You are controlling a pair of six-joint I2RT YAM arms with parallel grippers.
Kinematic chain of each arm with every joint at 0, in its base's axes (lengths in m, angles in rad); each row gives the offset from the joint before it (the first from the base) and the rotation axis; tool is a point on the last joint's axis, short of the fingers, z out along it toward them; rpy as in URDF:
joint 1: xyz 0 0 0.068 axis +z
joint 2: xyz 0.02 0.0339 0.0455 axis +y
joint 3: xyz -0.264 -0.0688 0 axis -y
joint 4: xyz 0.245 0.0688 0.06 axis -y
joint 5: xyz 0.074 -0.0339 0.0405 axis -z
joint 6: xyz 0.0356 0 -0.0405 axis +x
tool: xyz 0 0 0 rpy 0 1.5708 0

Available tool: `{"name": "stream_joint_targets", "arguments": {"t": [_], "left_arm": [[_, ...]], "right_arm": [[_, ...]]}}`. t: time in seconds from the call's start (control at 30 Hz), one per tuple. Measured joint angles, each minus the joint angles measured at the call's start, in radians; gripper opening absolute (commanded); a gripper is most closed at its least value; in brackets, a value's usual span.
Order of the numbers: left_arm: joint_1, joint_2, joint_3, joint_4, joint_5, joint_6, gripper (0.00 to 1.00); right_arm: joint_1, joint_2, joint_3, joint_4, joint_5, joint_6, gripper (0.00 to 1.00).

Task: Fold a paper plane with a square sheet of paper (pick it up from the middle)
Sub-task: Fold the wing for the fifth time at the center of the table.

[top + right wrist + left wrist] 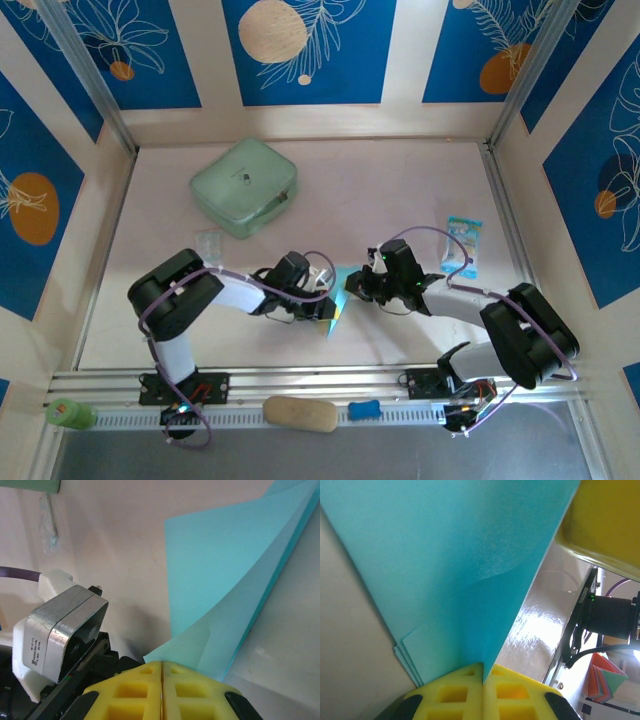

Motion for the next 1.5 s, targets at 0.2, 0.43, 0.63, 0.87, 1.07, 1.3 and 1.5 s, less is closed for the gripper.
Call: {"name": "stream_joint_targets", "arguments": {"t": [0.2,0.43,0.63,0.87,1.07,1.3,1.5], "left_arm": [[0.0,-0.04,-0.039,0.064,-0.013,-0.015,0.0],[0.008,-0.026,-0.064,0.124,-0.017,-0.057,0.0],[0.017,0.016,-0.066,0.163,0.001,-0.103,0.0],[0.031,0.039,-0.091,0.247,0.031,-0.164,0.0],[0.032,0.036,-0.103,0.265,0.022,-0.176,0.0],[0.032,0.023,-0.13,0.293,-0.004,-0.214,0.0],[0.032,0.018,-0.148,0.319,-0.022,-0.251,0.0]], "right_arm": [[0.0,-0.02,-0.01,0.009,-0.005,-0.003,0.08],[-0.001,-0.041,-0.02,0.017,-0.015,-0.008,0.08],[-0.001,-0.028,-0.02,0.031,-0.037,-0.019,0.08],[-0.001,0.018,-0.019,0.042,-0.062,-0.027,0.08],[-0.001,0.058,0.0,0.044,-0.073,-0.049,0.08],[-0.001,0.15,0.047,0.056,-0.106,-0.078,0.07],[-0.012,0.233,0.09,0.08,-0.143,-0.09,0.06]]}}
